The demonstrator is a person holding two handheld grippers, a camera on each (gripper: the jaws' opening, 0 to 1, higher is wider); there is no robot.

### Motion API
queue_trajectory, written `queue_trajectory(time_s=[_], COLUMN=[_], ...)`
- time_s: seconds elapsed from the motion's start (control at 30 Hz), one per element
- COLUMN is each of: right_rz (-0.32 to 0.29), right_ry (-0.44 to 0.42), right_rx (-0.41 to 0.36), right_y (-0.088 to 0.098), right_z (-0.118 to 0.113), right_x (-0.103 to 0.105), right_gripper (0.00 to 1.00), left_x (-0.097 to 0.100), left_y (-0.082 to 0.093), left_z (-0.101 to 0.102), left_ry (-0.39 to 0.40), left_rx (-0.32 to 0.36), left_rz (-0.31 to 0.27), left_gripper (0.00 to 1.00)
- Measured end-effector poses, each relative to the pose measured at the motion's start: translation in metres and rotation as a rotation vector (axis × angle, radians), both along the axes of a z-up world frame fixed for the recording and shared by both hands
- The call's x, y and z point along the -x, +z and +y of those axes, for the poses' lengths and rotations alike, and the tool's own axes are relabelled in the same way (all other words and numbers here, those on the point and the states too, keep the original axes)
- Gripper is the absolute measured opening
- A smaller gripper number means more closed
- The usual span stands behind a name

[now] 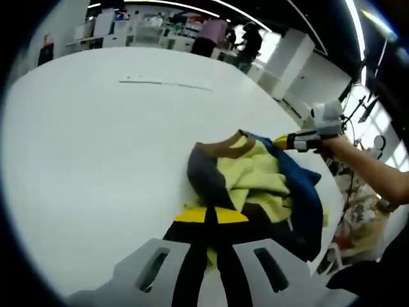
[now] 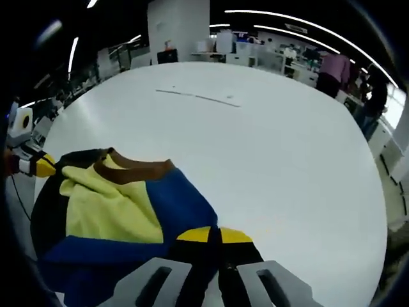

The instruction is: Fold the garment on the visible template until the final outline fits inside the template.

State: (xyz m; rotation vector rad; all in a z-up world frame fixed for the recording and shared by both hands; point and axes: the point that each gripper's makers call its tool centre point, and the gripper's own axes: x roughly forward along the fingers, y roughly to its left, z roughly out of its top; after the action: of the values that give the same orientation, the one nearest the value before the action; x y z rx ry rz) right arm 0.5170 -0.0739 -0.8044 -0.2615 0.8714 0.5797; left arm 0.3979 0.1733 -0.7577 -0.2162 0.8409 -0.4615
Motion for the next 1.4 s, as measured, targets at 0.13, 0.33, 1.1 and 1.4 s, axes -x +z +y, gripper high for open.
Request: queue_trajectory(time_s=[0.13,0.33,1.1,1.4], right_rz=[0.003,-0.032,-0.224,-0.284], right_ry=[0.004,-0.005,-0.124,-0.2], right_rx=[0.009,-0.012,-0.136,-0.149], right_y=[0.004,0.022,0.096,0.106], right_z=[-0.001,-0.002,-0.004,-0.008], right_x=[0.004,0.005,-0.006,-0.017], right_gripper=[0.0,0.0,0.0,0.0], left_x=[-0.001,-0.004,-0.059,-0.097], left_y=[0.007,0.022,0.073,0.075], left_z=[0.001,0.005,0.036,0.038], left_ry=[0.012,0.027,0.082,0.119], left_rx=[0.002,0.01,-0.057,-0.139], left_rz=[-0.017,-0.052,-0.233,-0.319], left_gripper=[0.0,0.0,0.0,0.0])
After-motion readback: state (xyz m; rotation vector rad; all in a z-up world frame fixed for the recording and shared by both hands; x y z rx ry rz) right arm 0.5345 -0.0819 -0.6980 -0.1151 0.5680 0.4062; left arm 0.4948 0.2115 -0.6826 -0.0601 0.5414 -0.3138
